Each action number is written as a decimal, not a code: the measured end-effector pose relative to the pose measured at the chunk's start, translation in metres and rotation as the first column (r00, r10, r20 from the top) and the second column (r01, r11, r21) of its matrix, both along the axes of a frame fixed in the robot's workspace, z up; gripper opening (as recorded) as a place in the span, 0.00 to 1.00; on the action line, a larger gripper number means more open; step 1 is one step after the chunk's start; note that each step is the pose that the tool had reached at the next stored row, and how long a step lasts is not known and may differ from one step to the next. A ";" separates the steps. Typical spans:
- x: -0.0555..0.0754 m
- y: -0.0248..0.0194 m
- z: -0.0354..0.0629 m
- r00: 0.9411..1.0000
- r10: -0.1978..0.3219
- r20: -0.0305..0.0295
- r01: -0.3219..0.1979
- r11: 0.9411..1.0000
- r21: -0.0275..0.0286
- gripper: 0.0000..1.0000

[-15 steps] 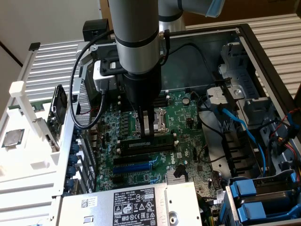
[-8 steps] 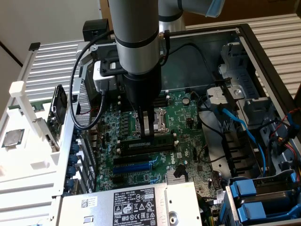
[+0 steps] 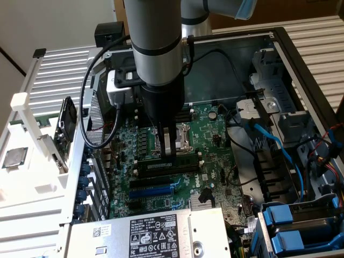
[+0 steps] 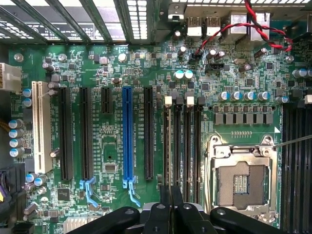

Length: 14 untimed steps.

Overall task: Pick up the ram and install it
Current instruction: 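Insert the ram into the slot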

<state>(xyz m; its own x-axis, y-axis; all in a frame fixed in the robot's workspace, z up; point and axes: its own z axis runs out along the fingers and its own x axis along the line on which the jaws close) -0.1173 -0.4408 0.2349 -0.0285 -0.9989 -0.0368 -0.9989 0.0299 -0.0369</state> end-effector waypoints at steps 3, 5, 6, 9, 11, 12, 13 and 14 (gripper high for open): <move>0.000 0.0000 -0.0005 1.000 0.000 0.000 0.000 1.000 0.000 0.12; 0.000 0.0000 -0.0010 1.000 0.000 0.000 0.000 1.000 0.000 0.12; 0.000 0.0000 -0.0012 1.000 0.000 0.000 0.000 1.000 0.000 0.12; 0.000 0.0000 -0.0017 1.000 0.000 0.000 0.000 1.000 0.000 0.12; 0.000 0.0000 -0.0021 1.000 0.000 0.000 0.000 1.000 0.000 0.12; 0.000 0.0000 -0.0024 1.000 0.000 0.000 0.000 1.000 0.000 0.12; 0.000 0.0000 -0.0026 1.000 0.000 0.000 0.000 1.000 0.000 0.12; 0.000 0.0000 -0.0028 1.000 0.000 0.000 0.000 1.000 0.000 0.12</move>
<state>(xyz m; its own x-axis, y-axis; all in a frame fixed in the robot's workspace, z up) -0.1173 -0.4408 0.2321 -0.0285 -0.9989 -0.0368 -0.9989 0.0299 -0.0369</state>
